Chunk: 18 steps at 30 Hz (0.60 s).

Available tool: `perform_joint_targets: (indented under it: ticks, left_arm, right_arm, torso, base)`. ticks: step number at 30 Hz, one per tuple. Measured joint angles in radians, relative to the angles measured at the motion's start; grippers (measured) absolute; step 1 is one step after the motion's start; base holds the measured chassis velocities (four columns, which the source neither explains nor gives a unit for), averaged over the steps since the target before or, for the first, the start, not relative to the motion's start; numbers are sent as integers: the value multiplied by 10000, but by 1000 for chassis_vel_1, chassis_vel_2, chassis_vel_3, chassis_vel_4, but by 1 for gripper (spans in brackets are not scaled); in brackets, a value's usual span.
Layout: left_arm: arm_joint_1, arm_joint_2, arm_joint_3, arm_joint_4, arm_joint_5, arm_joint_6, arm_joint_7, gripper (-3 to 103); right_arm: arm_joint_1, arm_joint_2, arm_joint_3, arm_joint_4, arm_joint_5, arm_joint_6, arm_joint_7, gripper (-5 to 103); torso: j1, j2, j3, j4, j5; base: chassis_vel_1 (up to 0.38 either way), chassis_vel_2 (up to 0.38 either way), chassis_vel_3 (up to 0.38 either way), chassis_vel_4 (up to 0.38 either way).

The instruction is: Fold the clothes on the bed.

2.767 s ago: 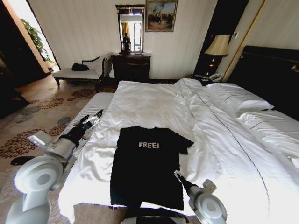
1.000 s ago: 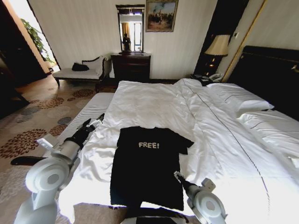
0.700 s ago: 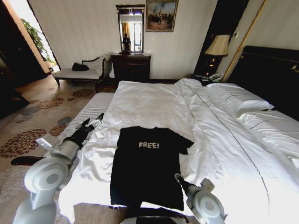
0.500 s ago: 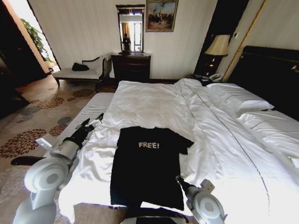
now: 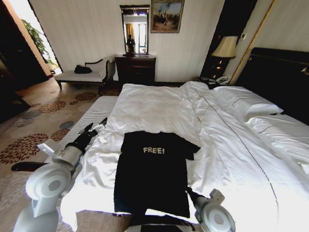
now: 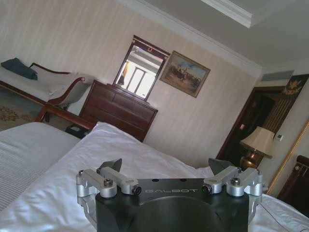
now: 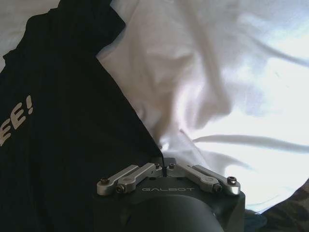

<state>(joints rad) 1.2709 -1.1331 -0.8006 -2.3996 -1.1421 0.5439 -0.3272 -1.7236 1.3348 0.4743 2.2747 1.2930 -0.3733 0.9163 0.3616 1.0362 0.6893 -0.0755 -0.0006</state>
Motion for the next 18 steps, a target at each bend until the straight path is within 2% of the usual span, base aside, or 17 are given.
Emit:
perform_joint_targets:
  ticks: [18]
  left_arm:
    - [12, -11, 82, -1, 39, -15, -1, 100]
  right_arm:
    - [-332, 10, 128, 108, -198, 139, 82, 0]
  torso:
    - [0, 0, 0, 0, 0]
  base:
    - [0, 0, 0, 0]
